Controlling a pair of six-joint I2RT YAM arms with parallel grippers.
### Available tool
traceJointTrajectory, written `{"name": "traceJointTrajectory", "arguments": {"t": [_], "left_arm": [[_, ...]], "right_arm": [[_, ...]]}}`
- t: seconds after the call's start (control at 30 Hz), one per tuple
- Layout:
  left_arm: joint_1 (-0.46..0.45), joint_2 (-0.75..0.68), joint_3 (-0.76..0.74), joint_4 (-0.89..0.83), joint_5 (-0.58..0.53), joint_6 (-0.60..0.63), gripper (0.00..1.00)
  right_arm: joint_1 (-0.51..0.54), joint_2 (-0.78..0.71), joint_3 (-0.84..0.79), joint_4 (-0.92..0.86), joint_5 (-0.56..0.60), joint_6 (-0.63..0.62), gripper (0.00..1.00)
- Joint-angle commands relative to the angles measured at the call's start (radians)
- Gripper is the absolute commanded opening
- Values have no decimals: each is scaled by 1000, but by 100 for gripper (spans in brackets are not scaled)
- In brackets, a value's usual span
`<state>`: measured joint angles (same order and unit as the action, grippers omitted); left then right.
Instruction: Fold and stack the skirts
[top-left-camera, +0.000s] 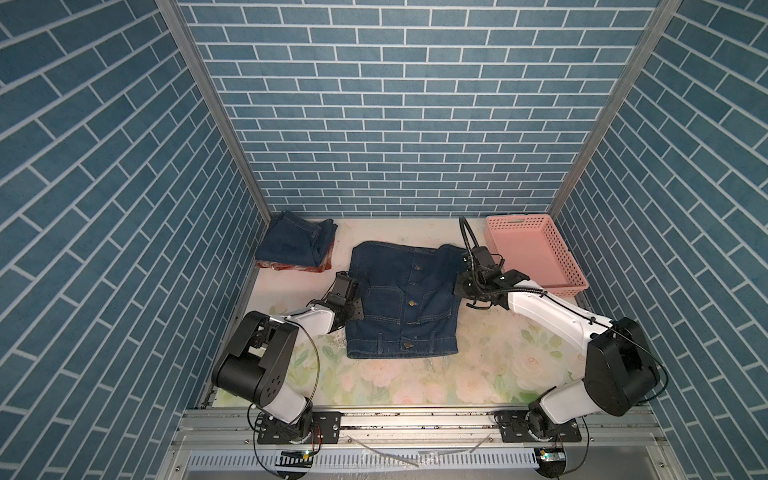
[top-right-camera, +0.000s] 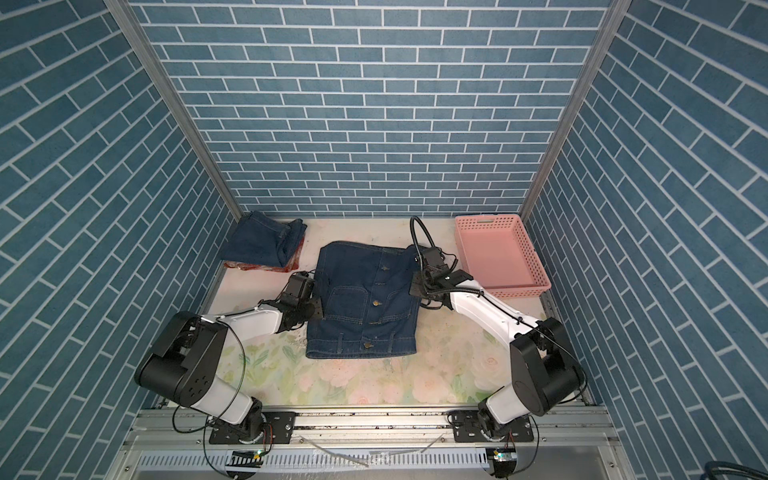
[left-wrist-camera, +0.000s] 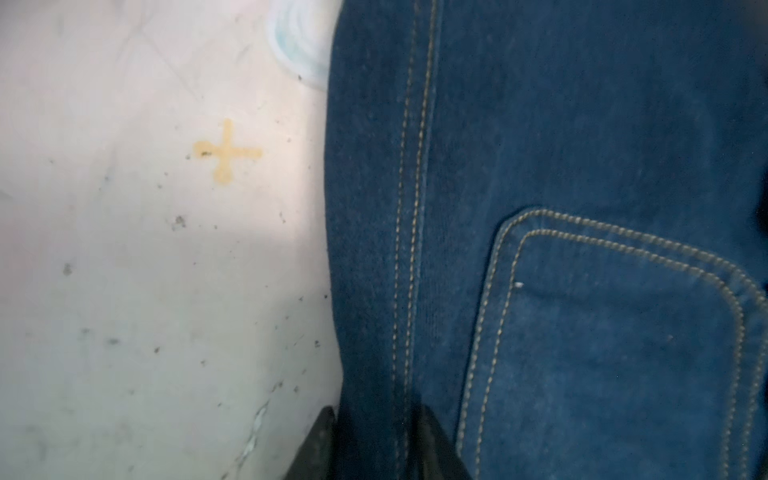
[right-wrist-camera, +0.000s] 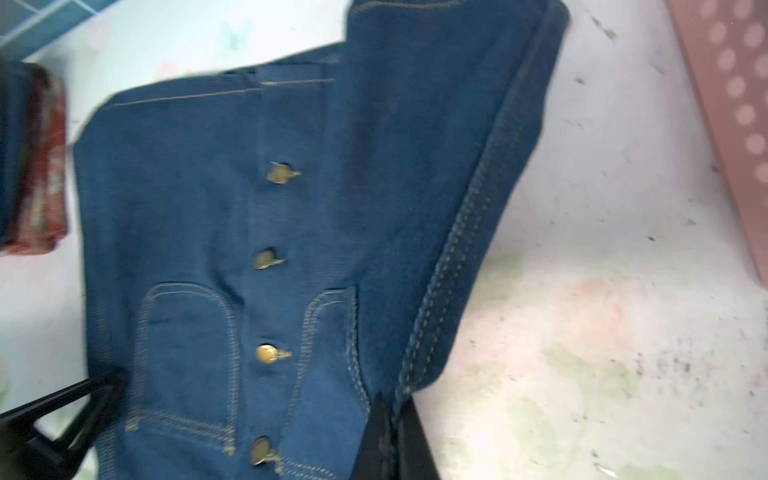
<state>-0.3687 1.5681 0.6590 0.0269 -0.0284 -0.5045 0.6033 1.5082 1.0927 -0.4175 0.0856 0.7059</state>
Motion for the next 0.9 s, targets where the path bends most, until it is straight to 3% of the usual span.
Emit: {"name": "traceJointTrajectory", "arguments": {"t": [0.0, 0.13, 0.4, 0.6, 0.63, 0.7, 0.73, 0.77, 0.87], "left_arm": [[0, 47, -51, -27, 86, -25, 11], [-2, 51, -69, 7, 108, -36, 0], [-1, 28, -120, 45, 113, -63, 0], [-2, -2, -162, 58, 110, -78, 0], [-2, -6, -167, 56, 110, -78, 0], [-2, -16, -177, 57, 108, -80, 0], [-2, -18, -180, 58, 108, -80, 0], [-2, -20, -185, 60, 109, -83, 0], [-2, -19, -187, 67, 115, -84, 0]], "right_arm": [[51, 38, 128, -42, 36, -19, 0], [131, 139, 269, -49, 31, -22, 0], [271, 468, 685, -42, -33, -4, 0], [297, 678, 931, -41, -166, 20, 0], [296, 713, 942, -43, -167, 16, 10], [291, 705, 926, -43, -185, -1, 44], [284, 692, 902, -36, -179, -4, 54], [273, 649, 866, -22, -168, -4, 61], [219, 554, 732, 22, -134, 8, 69]]}}
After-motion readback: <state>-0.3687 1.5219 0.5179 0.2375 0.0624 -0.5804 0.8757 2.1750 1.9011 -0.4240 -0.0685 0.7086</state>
